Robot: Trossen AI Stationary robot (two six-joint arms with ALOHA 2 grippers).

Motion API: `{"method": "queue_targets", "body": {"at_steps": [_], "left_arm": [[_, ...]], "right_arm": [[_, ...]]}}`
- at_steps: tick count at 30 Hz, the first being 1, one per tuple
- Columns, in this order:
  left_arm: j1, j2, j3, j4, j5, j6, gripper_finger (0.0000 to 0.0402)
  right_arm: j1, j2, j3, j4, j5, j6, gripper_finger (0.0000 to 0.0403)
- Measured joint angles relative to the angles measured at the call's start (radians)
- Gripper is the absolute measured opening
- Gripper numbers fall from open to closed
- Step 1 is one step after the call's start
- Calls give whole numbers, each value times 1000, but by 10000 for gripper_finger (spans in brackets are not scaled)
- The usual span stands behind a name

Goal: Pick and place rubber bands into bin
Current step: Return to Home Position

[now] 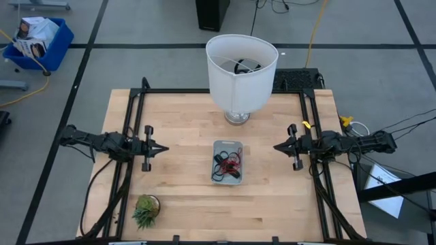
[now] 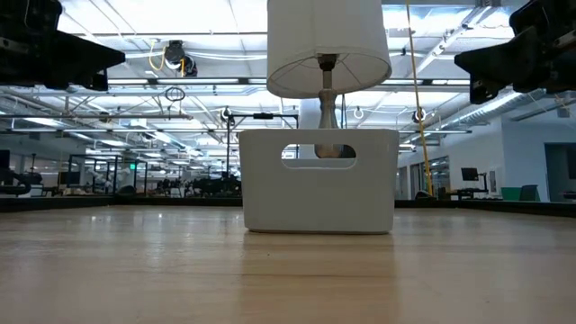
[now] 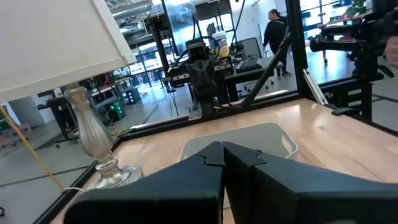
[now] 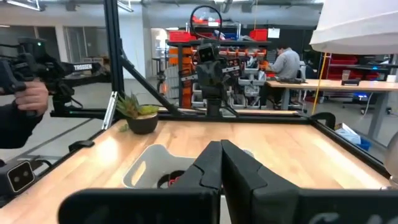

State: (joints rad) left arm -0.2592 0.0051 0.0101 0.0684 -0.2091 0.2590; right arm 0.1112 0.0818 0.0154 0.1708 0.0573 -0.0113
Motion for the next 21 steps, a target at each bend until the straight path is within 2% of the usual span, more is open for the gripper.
{"method": "queue_targets", "body": {"at_steps": [21], "left_arm": [[0, 4, 2, -29, 13, -44, 0]], "right_arm": [[0, 0, -1, 73, -7, -1, 0]]}}
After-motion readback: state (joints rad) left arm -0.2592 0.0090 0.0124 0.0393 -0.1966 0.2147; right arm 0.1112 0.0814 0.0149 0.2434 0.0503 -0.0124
